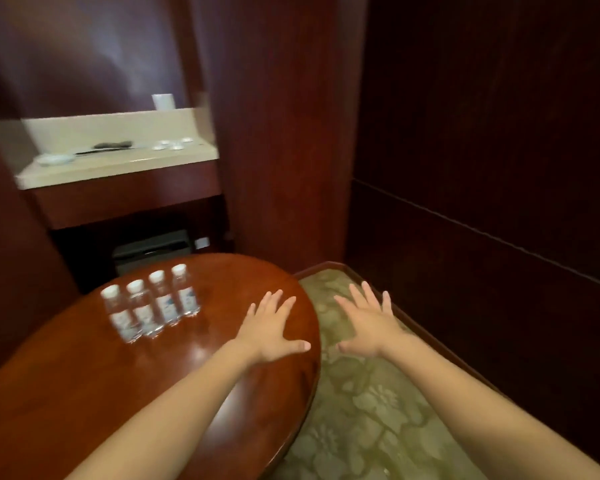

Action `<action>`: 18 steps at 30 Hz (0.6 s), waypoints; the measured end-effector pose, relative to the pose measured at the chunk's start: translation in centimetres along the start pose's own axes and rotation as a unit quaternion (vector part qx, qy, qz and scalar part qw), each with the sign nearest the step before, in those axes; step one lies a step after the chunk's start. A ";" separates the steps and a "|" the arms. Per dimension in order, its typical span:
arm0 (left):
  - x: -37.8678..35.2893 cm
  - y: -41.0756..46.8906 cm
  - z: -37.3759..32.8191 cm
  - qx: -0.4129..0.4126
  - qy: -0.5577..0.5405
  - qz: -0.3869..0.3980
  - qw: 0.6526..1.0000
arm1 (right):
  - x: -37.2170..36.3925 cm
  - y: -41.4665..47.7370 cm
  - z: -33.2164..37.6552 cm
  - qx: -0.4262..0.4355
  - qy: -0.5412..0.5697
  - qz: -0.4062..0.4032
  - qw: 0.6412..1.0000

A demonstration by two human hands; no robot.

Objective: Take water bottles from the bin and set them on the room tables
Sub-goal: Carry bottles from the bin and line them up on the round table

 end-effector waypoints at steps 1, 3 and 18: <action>-0.1 1.4 -1.4 -0.031 0.002 0.008 0.999 | 0.1 -0.6 -1.7 -0.032 0.010 -0.001 0.999; -0.5 3.4 -4.3 -0.088 0.005 0.031 0.996 | 0.2 -2.3 -4.9 -0.096 0.028 -0.001 0.995; -11.5 -0.3 -37.5 -0.477 0.025 0.181 0.860 | -5.6 -34.6 -24.9 -0.525 0.099 -0.009 0.845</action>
Point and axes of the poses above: each hand's wrist, its own y-axis towards the middle knuckle, its own x-axis out of the back of the hand, z = x × y, the point moved 8 cm from there along y, towards the middle knuckle, and after that the axes turned 15 degrees about -x, right-handed, at the moved point
